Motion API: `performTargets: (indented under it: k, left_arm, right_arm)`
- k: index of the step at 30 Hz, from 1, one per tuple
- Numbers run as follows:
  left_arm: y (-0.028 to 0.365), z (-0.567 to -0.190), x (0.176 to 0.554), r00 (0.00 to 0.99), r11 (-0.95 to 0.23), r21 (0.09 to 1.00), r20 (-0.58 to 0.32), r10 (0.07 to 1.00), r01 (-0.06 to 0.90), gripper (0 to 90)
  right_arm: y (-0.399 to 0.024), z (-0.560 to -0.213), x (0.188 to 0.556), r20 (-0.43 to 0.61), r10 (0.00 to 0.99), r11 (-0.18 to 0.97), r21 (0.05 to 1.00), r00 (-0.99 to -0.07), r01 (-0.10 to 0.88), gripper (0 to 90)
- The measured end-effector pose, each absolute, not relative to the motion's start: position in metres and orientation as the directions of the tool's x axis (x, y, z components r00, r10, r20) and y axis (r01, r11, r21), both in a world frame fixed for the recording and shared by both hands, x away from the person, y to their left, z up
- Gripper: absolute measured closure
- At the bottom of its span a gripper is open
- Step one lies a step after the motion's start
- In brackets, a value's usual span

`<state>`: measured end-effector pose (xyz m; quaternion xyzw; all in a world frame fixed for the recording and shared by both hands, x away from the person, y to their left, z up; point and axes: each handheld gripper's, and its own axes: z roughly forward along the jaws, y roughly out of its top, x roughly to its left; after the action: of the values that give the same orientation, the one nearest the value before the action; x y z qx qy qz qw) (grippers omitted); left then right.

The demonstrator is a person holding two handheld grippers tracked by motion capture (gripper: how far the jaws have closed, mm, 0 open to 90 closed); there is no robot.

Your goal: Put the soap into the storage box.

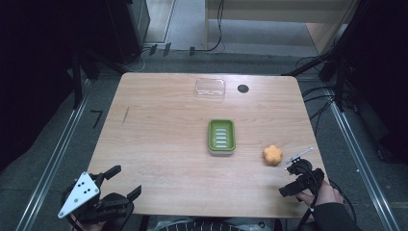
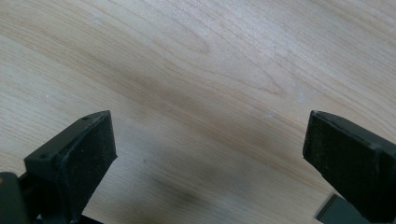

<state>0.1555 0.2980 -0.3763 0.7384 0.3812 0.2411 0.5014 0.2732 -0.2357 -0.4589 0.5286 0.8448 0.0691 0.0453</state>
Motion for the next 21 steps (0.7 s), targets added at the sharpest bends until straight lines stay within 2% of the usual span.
performTargets:
  k: [21]
  left_arm:
    - [0.2957, -0.3764, 0.1578, 0.586, -0.230, 0.915, -0.008, 0.810, 0.330, 13.5]
  right_arm:
    - [-0.2299, -0.4574, 0.2742, -0.027, 0.880, 0.470, 0.196, -0.474, 0.861, 3.5]
